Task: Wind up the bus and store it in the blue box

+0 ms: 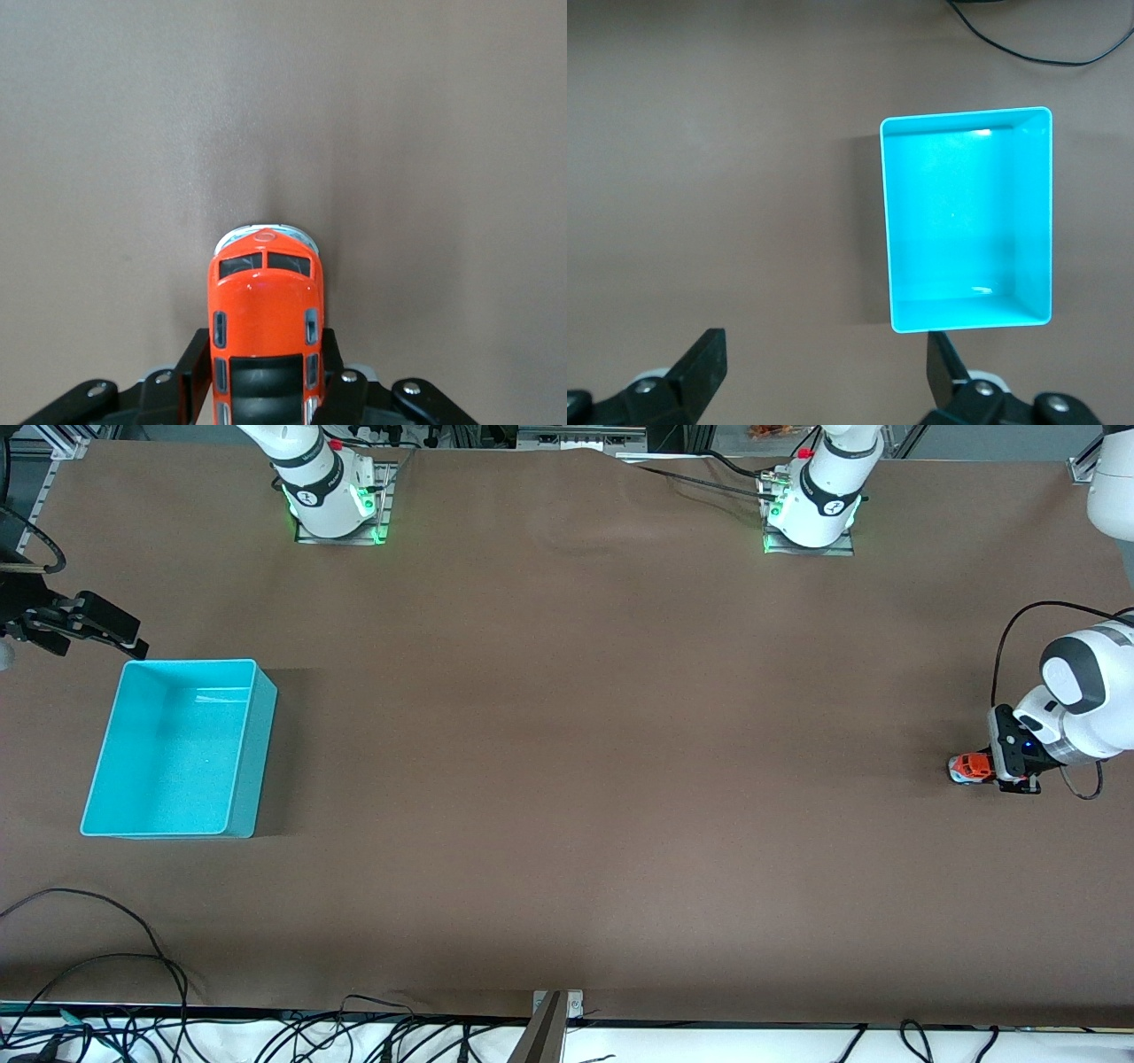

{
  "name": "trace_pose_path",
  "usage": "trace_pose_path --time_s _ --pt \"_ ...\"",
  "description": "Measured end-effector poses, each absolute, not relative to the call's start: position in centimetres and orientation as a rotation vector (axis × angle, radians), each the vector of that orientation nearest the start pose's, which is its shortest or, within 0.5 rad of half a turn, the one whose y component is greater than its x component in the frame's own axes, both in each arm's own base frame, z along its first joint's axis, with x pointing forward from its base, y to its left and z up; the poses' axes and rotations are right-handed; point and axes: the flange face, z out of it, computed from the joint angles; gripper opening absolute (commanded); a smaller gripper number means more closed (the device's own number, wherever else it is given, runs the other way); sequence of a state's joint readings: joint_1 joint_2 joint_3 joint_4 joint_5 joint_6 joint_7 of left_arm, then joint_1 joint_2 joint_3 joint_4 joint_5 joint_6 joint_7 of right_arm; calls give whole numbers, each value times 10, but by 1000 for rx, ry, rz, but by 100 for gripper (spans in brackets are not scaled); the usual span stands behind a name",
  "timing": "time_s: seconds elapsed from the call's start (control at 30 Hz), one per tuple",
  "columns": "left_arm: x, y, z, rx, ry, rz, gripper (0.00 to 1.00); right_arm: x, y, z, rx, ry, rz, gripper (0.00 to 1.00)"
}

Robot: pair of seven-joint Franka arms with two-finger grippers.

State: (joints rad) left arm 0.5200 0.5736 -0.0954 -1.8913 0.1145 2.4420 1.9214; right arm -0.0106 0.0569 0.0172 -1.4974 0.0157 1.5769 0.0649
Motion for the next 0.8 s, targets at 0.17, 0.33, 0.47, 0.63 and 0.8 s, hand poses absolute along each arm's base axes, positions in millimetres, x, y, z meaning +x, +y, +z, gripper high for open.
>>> trace_pose_path --time_s 0.17,0.33,0.47,0.63,0.8 --pt "574 265 198 -2224 2233 43 33 573 5 628 -3123 91 -34 100" --pt "575 266 198 -2225 2234 44 100 573 5 628 -3123 91 -34 100" --pt "574 266 198 -2226 2234 45 100 573 5 628 -3123 91 -34 100" --pt "567 267 176 -2251 2258 75 100 573 5 628 -3123 91 -35 100" --pt "567 268 176 -2254 2265 83 100 573 5 628 -3123 91 -35 100"
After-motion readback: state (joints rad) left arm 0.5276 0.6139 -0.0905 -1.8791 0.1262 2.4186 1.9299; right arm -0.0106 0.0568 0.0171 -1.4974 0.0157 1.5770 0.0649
